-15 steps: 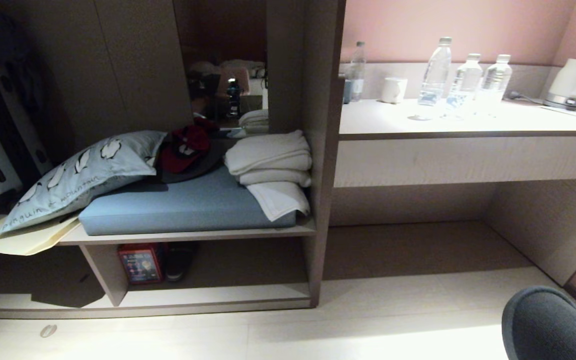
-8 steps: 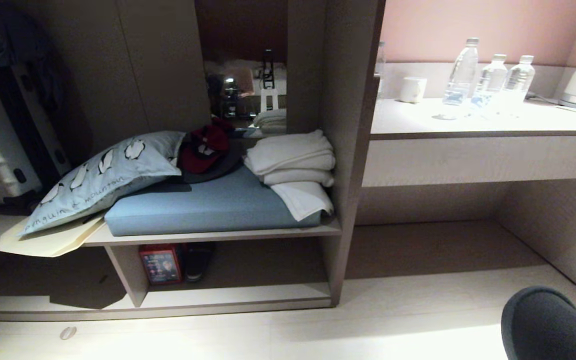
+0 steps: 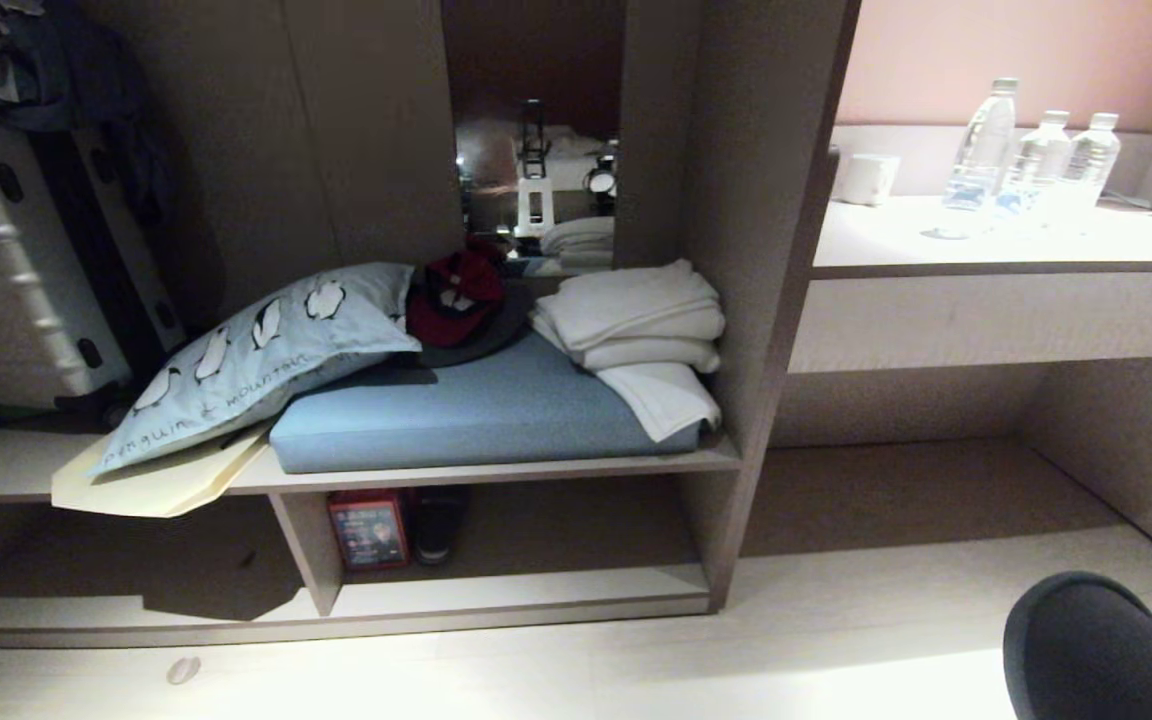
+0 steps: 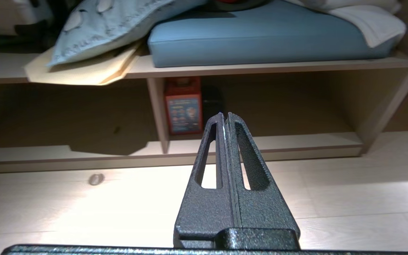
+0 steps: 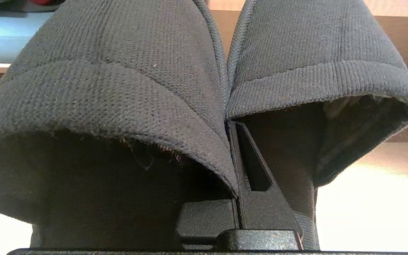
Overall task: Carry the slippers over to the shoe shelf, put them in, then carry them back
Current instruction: Place the slippers into the shoe cabinet
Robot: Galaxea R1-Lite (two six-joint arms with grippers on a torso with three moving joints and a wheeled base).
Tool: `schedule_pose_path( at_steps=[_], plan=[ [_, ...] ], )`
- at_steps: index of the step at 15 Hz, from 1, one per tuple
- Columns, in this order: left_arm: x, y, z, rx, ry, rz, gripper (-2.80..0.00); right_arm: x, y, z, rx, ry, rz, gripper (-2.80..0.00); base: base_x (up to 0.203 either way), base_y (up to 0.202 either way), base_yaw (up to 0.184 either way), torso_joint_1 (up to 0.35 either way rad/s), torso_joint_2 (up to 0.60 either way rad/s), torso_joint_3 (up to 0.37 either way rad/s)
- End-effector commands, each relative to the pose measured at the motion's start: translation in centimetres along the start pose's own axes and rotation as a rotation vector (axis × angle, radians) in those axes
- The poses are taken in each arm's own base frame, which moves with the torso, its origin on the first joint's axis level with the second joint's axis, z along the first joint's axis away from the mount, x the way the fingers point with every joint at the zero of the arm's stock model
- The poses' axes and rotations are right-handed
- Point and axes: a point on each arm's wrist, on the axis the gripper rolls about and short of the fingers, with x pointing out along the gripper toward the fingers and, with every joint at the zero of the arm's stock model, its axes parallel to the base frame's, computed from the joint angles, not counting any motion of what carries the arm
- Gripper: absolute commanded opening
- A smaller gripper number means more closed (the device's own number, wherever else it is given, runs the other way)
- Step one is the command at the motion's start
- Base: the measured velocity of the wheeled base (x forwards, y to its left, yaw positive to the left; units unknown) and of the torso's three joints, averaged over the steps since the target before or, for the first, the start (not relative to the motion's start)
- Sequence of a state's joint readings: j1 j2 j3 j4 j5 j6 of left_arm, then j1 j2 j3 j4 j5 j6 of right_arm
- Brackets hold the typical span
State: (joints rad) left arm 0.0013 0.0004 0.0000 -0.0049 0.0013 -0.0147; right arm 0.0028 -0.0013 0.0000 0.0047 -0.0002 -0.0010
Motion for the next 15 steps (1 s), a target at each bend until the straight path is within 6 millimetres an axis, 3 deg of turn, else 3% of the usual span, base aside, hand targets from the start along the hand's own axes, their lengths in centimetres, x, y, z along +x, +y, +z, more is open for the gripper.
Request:
schedule_pose_path(
  at_steps=[1,15],
  plan=[
    [0.00,0.00,0.01,-0.001,-0.002,0.000,-2.80,0.01,0.00,0.02,-0.001,0.000,0.000,-2.80,0.000,0.195,-0.003,0.006,0.01,-0.002],
    [0.00,0.00,0.01,-0.001,-0.002,0.000,-2.80,0.01,0.00,0.00,-0.001,0.001,0.000,-2.80,0.000,0.195,-0.002,0.003,0.00,0.003]
  ],
)
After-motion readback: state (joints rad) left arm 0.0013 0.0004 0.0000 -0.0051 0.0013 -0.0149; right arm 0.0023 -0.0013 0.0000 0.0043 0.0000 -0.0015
